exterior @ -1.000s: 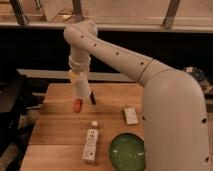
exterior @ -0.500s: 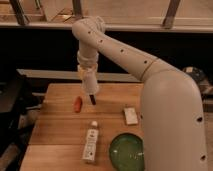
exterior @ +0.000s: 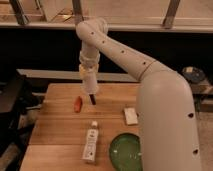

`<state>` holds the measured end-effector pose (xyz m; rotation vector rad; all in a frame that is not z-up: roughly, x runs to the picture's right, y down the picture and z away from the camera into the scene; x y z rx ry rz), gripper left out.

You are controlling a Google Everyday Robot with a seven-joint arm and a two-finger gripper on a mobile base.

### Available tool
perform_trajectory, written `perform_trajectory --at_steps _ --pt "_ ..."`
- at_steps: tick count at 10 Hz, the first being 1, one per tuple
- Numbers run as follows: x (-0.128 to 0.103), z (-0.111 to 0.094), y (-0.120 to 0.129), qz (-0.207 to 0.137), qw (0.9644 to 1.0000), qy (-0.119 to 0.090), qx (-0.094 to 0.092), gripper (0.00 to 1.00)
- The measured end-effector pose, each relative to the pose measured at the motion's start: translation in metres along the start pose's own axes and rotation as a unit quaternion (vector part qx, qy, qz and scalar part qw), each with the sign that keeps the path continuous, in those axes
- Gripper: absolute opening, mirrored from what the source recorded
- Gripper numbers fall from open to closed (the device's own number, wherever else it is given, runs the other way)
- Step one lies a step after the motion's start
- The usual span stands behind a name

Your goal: Place the ceramic cup over the eraser

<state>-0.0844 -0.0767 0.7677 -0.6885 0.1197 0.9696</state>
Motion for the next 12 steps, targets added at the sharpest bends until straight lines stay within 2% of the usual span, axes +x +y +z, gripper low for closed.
perform_trajectory --at_steps 2,3,4,8,12 --pt "-0.001 0.008 -0.007 0.0 1.0 0.0 0.003 0.5" --pt "-0.001 0.011 -0.009 0.001 1.0 0.001 0.003 0.57" --pt "0.0 0.016 -0.009 0.002 1.0 0.002 0.0 0.6" --pt "0.001 0.032 -0.008 0.004 0.9999 0.0 -0.015 0.6" --pt "0.004 0.033 -0.011 0.007 0.9998 -0.004 -0.016 0.6"
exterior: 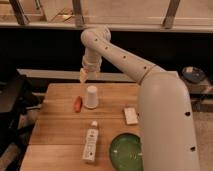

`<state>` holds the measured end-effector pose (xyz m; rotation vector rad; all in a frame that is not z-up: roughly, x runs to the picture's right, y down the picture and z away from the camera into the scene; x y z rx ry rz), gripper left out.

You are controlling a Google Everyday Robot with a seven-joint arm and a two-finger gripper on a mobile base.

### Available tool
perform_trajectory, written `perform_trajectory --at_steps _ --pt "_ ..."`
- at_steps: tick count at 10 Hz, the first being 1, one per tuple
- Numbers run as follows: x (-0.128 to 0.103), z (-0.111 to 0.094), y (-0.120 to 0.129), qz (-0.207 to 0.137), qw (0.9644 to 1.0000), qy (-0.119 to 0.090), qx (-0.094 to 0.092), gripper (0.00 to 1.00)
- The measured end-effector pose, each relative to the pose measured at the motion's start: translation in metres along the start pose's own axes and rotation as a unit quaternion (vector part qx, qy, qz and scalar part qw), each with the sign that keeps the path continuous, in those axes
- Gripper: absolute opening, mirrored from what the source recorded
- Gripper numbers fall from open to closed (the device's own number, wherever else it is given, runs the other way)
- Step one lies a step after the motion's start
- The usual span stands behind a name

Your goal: Place the ceramic cup over the eraser

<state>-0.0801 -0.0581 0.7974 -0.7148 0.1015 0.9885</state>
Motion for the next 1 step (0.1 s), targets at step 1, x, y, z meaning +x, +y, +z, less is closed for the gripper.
perform_trajectory --at_steps 1 --pt "-0.0001 0.0 0.0001 0.0 1.0 0.0 0.0 0.6"
